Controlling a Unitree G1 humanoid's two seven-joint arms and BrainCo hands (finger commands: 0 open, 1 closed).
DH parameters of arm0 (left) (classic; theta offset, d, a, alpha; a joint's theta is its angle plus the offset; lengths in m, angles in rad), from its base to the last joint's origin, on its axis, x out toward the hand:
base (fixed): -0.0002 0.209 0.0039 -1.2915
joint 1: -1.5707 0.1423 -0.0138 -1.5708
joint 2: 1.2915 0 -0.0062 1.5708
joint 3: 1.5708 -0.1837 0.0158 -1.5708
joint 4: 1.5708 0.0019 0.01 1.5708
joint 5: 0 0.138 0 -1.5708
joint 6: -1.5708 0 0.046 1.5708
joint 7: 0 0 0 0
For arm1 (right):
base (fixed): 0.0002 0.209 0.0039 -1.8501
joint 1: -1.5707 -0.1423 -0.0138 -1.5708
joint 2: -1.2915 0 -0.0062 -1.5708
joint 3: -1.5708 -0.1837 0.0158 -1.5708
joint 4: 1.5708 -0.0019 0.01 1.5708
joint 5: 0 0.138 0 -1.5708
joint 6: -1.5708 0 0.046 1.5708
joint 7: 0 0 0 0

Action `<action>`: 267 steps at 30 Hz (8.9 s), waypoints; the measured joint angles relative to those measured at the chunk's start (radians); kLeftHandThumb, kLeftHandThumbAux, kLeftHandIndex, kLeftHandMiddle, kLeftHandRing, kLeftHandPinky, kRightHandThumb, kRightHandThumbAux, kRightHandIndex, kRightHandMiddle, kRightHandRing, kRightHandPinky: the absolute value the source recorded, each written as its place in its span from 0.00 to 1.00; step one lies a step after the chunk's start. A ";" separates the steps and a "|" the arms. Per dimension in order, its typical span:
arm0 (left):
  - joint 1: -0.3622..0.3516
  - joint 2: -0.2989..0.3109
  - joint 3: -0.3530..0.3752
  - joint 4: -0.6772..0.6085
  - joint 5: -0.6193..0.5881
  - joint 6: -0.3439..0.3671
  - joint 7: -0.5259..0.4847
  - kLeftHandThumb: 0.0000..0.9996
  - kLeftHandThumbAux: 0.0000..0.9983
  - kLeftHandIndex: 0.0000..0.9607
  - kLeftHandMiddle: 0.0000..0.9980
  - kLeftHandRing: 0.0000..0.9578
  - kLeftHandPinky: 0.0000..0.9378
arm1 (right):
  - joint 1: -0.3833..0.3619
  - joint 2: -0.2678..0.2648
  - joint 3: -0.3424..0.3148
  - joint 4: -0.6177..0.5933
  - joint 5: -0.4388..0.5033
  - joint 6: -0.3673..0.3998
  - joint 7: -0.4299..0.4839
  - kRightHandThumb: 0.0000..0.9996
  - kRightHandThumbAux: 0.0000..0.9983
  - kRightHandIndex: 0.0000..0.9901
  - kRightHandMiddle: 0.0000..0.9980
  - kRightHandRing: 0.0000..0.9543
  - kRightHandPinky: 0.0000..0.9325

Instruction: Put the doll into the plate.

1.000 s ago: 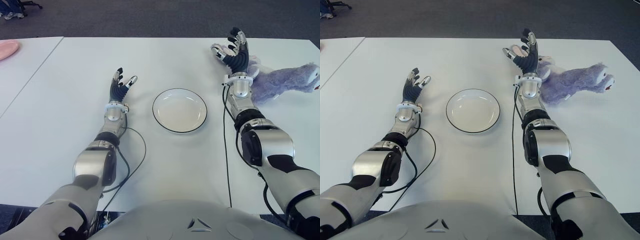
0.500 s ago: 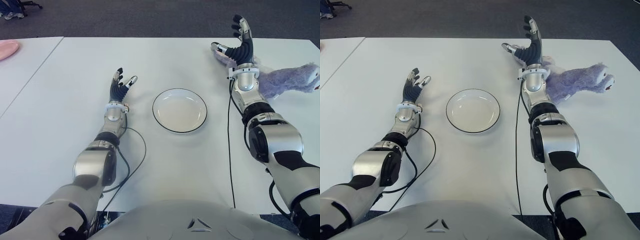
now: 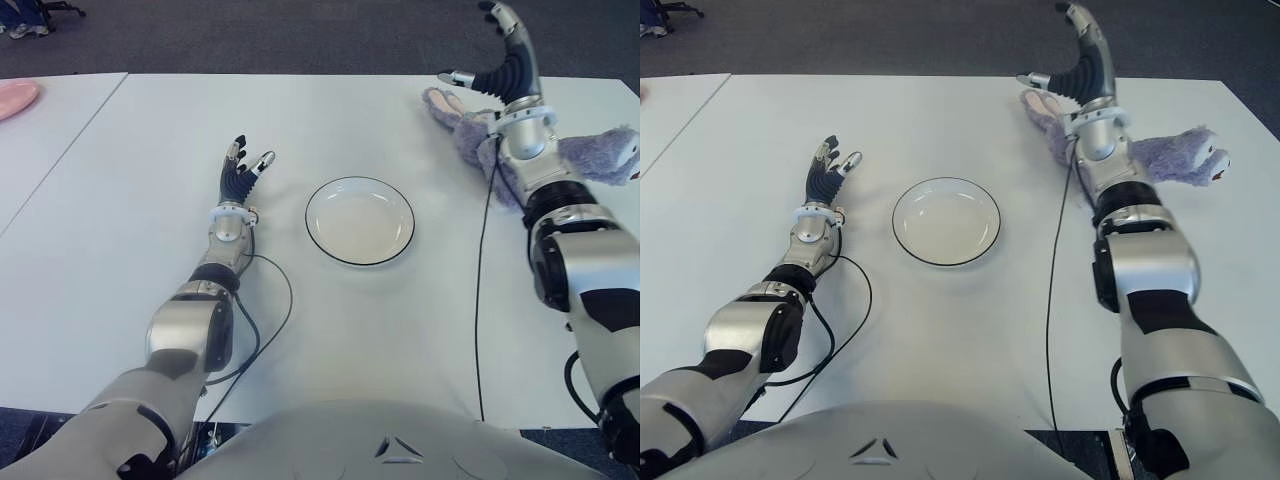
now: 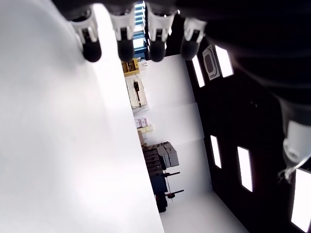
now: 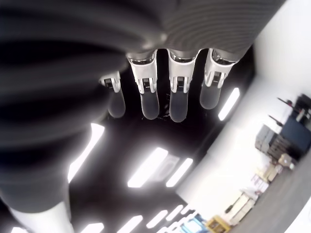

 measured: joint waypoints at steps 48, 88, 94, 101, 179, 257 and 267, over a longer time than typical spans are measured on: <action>-0.002 -0.001 0.008 0.000 -0.008 0.019 0.000 0.00 0.49 0.02 0.05 0.03 0.02 | -0.084 -0.360 0.402 0.058 -0.379 0.230 0.010 0.08 0.71 0.15 0.06 0.03 0.05; -0.001 0.000 0.009 0.000 -0.008 0.019 0.000 0.00 0.50 0.05 0.08 0.06 0.04 | 0.127 -0.324 0.417 0.078 -0.387 0.305 -0.079 0.31 0.78 0.14 0.10 0.12 0.15; -0.001 0.000 0.008 0.000 -0.008 0.019 0.000 0.00 0.49 0.05 0.07 0.06 0.05 | 0.126 -0.323 0.440 0.078 -0.406 0.309 -0.083 0.31 0.79 0.14 0.09 0.11 0.14; -0.001 0.000 0.007 0.000 -0.008 0.019 0.000 0.00 0.50 0.04 0.07 0.05 0.04 | 0.107 -0.326 0.466 0.075 -0.427 0.314 -0.071 0.30 0.78 0.13 0.08 0.09 0.12; -0.001 0.001 -0.003 0.000 0.002 0.019 0.000 0.00 0.50 0.03 0.06 0.06 0.06 | 0.471 -0.629 0.169 -0.774 -0.358 0.095 0.166 0.30 0.79 0.11 0.04 0.05 0.11; 0.000 0.001 0.004 0.000 0.001 0.019 -0.009 0.00 0.52 0.03 0.07 0.05 0.02 | 0.656 -0.518 0.114 -0.550 -0.275 0.138 0.196 0.36 0.76 0.16 0.05 0.11 0.21; 0.000 0.002 0.004 0.000 0.001 0.019 -0.009 0.00 0.52 0.05 0.08 0.06 0.03 | 0.615 -0.509 0.132 -0.457 -0.274 0.127 0.112 0.68 0.72 0.41 0.54 0.61 0.71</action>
